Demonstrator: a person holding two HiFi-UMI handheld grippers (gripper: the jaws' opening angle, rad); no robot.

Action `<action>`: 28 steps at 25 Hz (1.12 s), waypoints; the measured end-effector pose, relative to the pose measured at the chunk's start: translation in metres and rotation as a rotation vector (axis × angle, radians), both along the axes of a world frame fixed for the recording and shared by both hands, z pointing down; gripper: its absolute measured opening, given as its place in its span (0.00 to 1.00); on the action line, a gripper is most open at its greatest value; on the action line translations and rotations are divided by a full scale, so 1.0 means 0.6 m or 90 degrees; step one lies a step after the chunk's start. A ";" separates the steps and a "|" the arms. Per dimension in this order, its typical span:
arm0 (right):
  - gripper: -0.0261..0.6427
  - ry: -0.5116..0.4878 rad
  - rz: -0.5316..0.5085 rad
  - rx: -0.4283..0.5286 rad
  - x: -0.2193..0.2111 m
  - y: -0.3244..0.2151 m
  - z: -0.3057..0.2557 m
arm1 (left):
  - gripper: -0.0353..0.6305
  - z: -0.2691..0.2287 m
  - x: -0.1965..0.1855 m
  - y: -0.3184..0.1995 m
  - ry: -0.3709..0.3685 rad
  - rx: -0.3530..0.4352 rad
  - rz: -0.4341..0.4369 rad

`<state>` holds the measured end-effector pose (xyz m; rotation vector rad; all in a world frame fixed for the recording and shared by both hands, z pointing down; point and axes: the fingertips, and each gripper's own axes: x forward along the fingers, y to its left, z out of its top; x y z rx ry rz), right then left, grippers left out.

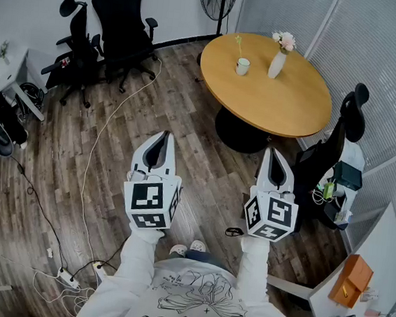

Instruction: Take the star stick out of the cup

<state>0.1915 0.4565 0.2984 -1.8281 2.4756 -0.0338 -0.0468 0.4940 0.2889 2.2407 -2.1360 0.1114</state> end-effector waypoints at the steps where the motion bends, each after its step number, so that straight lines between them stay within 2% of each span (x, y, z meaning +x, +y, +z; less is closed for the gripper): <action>1: 0.04 0.001 0.000 0.000 0.001 -0.002 0.000 | 0.06 0.001 0.001 -0.002 0.000 0.001 0.001; 17: 0.04 -0.006 -0.022 0.004 0.029 -0.045 0.018 | 0.06 0.019 0.030 -0.036 -0.011 -0.002 -0.012; 28: 0.05 -0.018 -0.068 -0.011 0.025 -0.095 0.034 | 0.06 0.032 0.035 -0.079 -0.017 -0.018 -0.021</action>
